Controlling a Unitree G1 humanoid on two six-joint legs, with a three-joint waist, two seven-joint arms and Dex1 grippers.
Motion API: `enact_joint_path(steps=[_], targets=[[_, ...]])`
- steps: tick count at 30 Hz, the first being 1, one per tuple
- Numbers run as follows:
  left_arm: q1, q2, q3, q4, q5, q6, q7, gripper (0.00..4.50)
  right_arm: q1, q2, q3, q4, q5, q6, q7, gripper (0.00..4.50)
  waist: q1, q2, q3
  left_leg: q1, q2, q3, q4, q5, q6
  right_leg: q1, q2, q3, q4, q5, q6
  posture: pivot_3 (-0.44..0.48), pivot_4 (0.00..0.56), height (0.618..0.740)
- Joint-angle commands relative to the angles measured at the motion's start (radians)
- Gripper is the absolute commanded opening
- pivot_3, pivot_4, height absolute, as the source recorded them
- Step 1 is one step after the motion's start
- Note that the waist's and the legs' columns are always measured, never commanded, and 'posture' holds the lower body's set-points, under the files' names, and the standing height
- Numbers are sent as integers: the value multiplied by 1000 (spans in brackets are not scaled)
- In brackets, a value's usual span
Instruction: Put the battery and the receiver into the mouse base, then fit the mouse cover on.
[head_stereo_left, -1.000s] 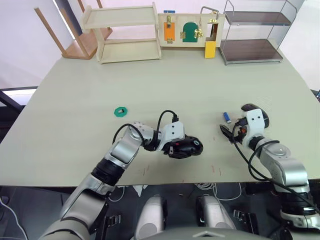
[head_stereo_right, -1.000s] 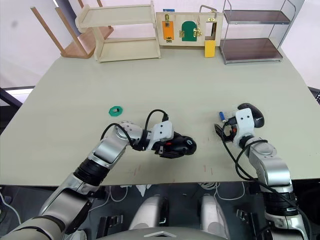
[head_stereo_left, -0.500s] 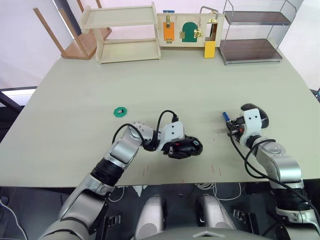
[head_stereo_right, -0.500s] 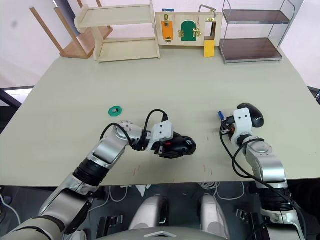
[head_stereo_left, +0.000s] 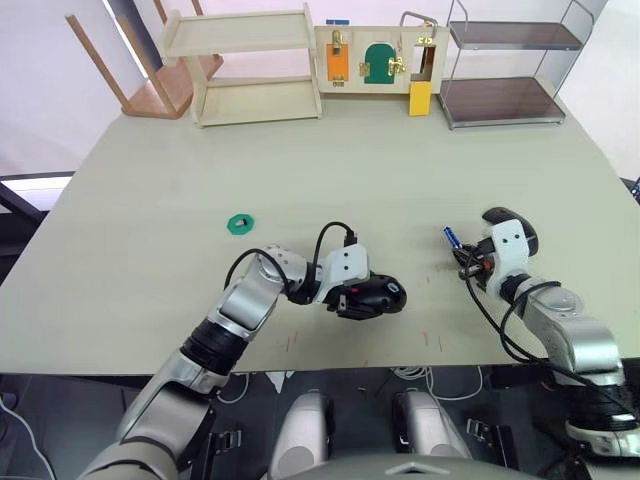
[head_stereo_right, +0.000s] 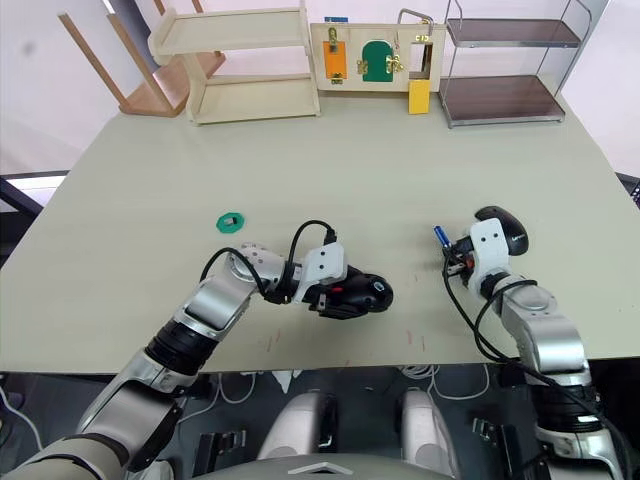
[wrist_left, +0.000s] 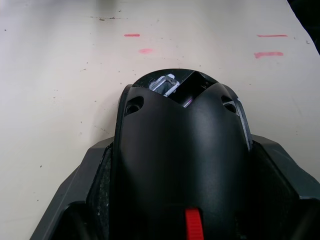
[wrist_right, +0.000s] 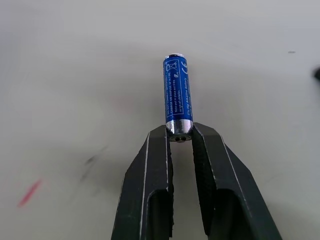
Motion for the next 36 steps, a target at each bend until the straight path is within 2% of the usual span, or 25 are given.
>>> enact_joint_path(steps=[1, 5, 8, 12, 18, 30, 36], targets=[[17, 3, -31, -6, 2, 13, -17, 2980, 13, -106, -37, -138, 97, 112, 107, 72, 0, 0, 0, 0, 0, 0, 0, 0, 0, 0, 0, 0, 0, 0, 0, 0, 150, 740], [14, 3, -34, -1, 5, 10, -19, 2980, -8, -227, -57, -223, 233, 296, 192, 72, 0, 0, 0, 0, 0, -1, 0, 0, 0, 0, 0, 0, 0, 0, 0, 0, 150, 740], [13, 3, -37, 1, 7, 12, -19, 2980, -55, -277, -61, -261, 334, 442, 220, 72, 0, 0, 0, 0, 0, -2, 0, 0, 0, 0, 0, -1, -1, 0, 0, 0, 150, 740], [10, 5, -49, 4, 21, 18, -15, 2980, -170, -261, -55, -271, 465, 658, 209, 72, 0, -1, 0, -1, 0, -7, 0, 0, 0, 0, 0, -1, -1, 0, 0, 0, 150, 740], [9, 12, -60, 2, 39, 32, -8, 2980, -270, -184, -32, -251, 508, 835, 146, 72, 3, 0, 0, -7, 0, -13, 1, 0, 0, -1, 0, -7, -5, 0, 0, 0, 150, 740], [28, 17, -71, -32, 47, 43, 16, 2980, -294, -164, 51, -201, 640, 860, 3, 72, 2, 0, 0, -12, 0, -22, 1, 0, 0, -1, -1, -16, -8, 1, 1, 0, 150, 740], [24, 17, -74, -37, 46, 43, 17, 2980, -319, -142, 67, -142, 735, 860, -131, 72, 2, 0, 0, -12, 0, -23, 1, 0, 0, -1, -1, -16, -8, 1, 1, 0, 150, 740]])
